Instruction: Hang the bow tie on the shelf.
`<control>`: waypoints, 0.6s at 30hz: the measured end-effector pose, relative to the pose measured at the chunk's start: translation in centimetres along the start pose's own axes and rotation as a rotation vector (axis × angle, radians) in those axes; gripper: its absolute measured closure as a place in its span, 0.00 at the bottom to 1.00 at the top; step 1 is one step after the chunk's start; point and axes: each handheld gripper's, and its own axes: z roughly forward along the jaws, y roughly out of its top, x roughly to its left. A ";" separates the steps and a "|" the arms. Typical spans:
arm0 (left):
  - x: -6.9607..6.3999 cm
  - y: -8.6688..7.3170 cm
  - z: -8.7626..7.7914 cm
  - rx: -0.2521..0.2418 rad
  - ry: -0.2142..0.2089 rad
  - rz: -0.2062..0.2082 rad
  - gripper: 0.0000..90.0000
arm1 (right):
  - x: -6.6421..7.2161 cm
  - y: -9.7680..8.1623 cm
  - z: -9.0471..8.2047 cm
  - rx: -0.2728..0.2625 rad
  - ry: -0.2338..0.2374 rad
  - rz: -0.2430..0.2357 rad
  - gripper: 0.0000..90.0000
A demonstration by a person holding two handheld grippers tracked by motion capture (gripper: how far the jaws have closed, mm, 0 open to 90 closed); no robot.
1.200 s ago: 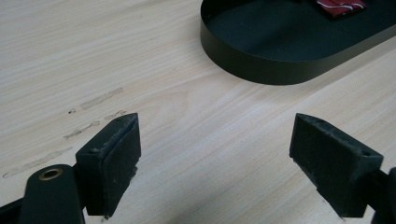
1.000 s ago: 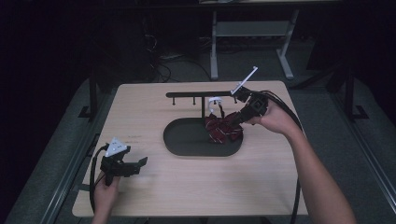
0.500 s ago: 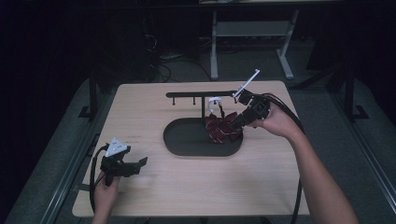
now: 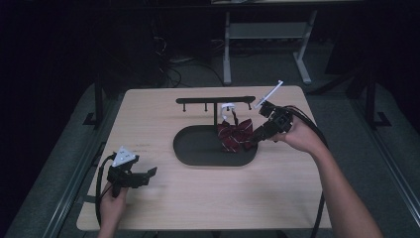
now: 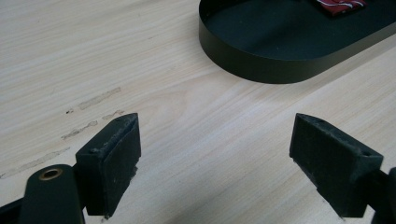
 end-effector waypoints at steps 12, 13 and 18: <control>-0.1 0.0 0.0 0.001 -0.001 0.000 0.18 | -0.1 -2.2 0.5 -0.007 0.016 0.028 0.59; -0.1 0.0 0.0 0.001 -0.001 0.000 0.18 | -0.2 -2.3 0.6 -0.008 0.016 0.031 0.59; -0.1 0.0 0.0 0.000 0.000 -0.002 0.18 | -0.2 -3.1 0.7 -0.011 0.023 0.042 0.58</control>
